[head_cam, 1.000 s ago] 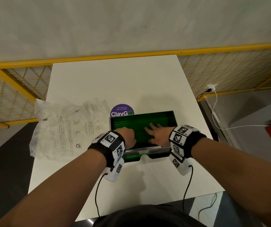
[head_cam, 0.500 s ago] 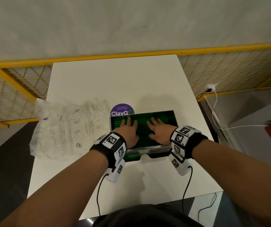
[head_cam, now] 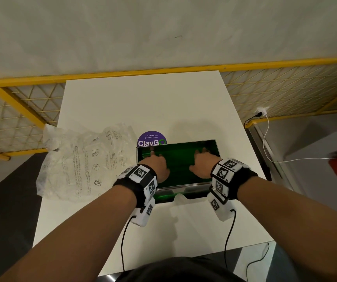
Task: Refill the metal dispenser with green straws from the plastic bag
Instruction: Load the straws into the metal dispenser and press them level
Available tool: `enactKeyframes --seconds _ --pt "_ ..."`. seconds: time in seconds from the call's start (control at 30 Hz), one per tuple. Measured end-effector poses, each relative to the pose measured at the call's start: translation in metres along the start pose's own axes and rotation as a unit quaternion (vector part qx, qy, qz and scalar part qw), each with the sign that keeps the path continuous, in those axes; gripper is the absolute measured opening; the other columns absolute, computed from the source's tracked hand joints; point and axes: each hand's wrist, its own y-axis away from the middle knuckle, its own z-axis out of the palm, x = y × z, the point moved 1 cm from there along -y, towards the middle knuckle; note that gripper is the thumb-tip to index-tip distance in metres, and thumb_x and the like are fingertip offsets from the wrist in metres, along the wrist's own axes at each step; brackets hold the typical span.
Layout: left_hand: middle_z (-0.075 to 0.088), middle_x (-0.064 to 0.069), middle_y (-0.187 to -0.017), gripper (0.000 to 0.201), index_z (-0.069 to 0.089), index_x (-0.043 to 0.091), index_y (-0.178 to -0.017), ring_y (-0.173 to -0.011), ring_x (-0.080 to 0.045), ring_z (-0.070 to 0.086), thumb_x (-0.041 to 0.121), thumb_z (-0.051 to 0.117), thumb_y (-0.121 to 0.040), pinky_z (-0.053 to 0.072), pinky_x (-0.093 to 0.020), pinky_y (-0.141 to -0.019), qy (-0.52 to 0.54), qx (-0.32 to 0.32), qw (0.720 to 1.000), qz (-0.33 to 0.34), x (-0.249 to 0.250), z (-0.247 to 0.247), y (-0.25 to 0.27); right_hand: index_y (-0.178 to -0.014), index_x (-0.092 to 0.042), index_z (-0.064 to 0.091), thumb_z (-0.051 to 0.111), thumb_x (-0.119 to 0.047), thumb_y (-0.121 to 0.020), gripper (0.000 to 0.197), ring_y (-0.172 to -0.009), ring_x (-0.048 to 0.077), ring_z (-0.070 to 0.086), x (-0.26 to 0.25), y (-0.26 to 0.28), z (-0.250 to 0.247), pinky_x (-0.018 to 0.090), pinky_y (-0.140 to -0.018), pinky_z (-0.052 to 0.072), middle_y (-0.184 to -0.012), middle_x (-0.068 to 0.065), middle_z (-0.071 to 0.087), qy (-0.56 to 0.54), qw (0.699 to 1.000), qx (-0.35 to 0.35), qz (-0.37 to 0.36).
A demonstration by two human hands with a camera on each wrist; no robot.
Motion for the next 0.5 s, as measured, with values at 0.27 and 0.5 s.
enactKeyframes --seconds 0.27,0.5 --pt "0.055 -0.018 -0.125 0.044 0.049 0.003 -0.123 -0.108 -0.031 0.058 0.037 0.042 -0.096 0.049 -0.036 -0.087 -0.010 0.002 1.000 0.012 0.0009 -0.0029 0.0024 -0.139 -0.007 0.035 0.044 -0.036 -0.095 0.053 -0.116 0.032 0.052 0.0027 -0.0057 0.0013 0.039 -0.095 0.048 -0.139 0.022 0.042 -0.093 0.996 0.005 -0.009" --pt "0.034 -0.024 -0.144 0.059 0.030 0.003 -0.140 -0.122 -0.035 0.049 0.038 0.044 -0.095 0.047 -0.041 -0.096 -0.002 0.014 1.000 0.006 0.0009 0.0030 -0.0051 -0.146 -0.009 0.023 0.050 -0.031 -0.094 0.063 -0.126 0.034 0.044 0.0038 -0.0070 0.0071 0.039 -0.098 0.046 -0.143 0.022 0.038 -0.105 0.994 0.034 -0.010"
